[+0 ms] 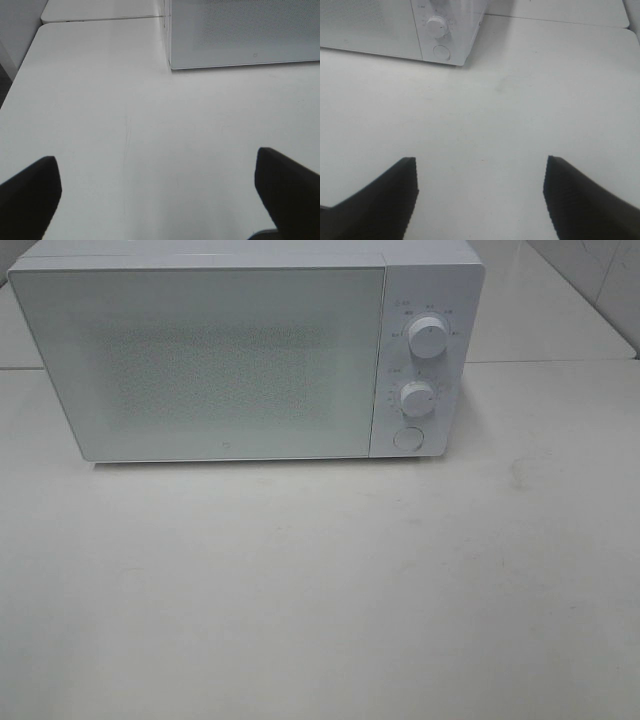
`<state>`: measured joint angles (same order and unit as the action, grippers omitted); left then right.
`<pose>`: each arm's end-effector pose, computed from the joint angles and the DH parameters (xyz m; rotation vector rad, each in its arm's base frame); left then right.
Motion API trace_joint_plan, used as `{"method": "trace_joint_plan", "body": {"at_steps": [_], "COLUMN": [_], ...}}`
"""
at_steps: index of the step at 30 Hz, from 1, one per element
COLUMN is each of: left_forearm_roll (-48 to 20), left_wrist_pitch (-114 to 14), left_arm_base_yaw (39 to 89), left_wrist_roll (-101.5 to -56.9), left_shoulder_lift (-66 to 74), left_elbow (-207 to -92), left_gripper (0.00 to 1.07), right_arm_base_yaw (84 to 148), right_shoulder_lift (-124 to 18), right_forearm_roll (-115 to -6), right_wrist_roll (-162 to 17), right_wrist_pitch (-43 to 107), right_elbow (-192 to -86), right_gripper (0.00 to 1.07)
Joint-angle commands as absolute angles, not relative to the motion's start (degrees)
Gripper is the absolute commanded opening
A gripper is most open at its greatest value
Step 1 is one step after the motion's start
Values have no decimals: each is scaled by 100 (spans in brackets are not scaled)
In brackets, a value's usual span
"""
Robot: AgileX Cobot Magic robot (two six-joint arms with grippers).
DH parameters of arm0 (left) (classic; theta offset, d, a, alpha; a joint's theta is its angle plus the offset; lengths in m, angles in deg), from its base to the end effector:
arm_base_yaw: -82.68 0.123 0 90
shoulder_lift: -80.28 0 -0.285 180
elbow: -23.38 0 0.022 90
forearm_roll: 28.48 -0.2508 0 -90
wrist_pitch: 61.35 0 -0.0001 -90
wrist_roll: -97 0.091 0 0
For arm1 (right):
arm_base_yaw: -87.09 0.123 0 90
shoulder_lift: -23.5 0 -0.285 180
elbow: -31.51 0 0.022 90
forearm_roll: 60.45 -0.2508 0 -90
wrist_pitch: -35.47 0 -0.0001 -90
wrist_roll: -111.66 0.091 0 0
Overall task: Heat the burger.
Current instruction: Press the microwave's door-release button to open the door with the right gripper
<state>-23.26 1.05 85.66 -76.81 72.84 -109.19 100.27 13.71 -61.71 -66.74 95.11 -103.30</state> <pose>-0.0091 -0.0078 0.2807 0.0644 2.0424 -0.0089 -0.0057 0.0004 0.2954 -0.2034 1.9951 0.1915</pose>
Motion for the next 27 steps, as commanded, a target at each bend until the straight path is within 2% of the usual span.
{"method": "trace_joint_plan", "body": {"at_steps": [1,4,20,27], "left_forearm_roll": [-2303,-2303,-2303,-2303], "left_wrist_pitch": [25,25,25,25], "left_arm_base_yaw": [8560,8560,8560,8560], "left_wrist_roll": [-7704,-7704,-7704,-7704], "left_shoulder_lift": [7370,7370,7370,7370], "left_elbow": [-10902,-10902,-10902,-10902], "left_gripper": [98,98,98,98], "right_arm_base_yaw": [9815,9517,9511,9511], "right_shoulder_lift": [1686,1778,1778,1640], "right_forearm_roll": [-6120,-6120,-6149,-6166], "right_wrist_roll": [-6708,-6714,-6708,-6708], "right_wrist_pitch": [9328,9231,9208,8606], "right_elbow": [-10089,-9980,-10026,-10261], "right_gripper": [70,70,70,70]}}
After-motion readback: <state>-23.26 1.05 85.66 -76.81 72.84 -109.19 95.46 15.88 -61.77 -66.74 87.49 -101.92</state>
